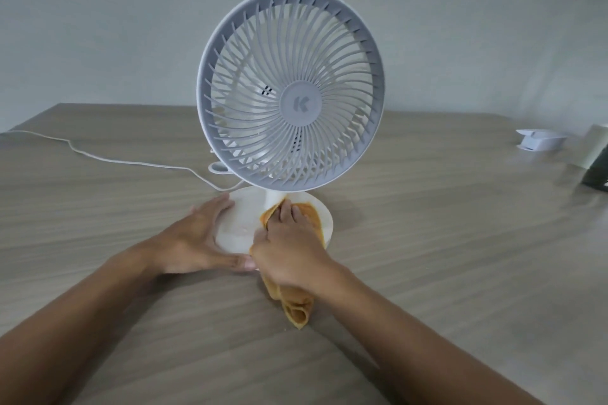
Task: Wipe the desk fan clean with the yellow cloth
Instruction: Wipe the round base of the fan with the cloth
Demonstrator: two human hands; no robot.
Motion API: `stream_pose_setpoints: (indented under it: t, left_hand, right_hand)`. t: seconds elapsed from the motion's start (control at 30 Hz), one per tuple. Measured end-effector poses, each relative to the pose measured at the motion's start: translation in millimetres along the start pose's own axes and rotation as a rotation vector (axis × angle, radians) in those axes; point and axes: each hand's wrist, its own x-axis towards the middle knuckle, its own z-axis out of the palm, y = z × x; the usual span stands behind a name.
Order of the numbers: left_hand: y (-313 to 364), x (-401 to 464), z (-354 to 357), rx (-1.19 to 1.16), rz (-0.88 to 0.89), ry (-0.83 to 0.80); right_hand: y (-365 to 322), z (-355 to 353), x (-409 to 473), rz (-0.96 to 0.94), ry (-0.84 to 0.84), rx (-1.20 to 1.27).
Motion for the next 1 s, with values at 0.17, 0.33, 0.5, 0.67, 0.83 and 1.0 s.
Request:
stream_pose_setpoints:
  t: [0.17, 0.33, 0.5, 0.67, 0.83, 1.0]
  left_hand:
    - [13.6, -11.6, 4.1, -0.066, 0.115, 0.003]
    - [48.6, -13.9, 30.0, 0.123, 0.344, 0.167]
    - [47.2, -5.8, 37.7, 0.317, 0.453, 0.143]
    - [31.2, -7.5, 26.3, 0.302, 0.477, 0.154]
    - [14.1, -10.1, 9.5, 0.302, 0.472, 0.204]
    - [3.6, -8.5, -0.4, 0.254, 0.329, 0.289]
  right_hand:
    - [28.1, -23.0, -1.8, -0.076, 0.041, 0.497]
    - [90.3, -36.2, -2.3, -0.210, 0.310, 0.372]
    - [113.9, -29.6, 10.6, -0.352, 0.194, 0.119]
    - [122.4, -23.7, 14.0, -0.390, 0.225, 0.075]
    - [122.3, -27.5, 14.3, -0.392, 0.206, 0.095]
    - [121.0, -26.8, 13.8, -0.404, 0.217, 0.025]
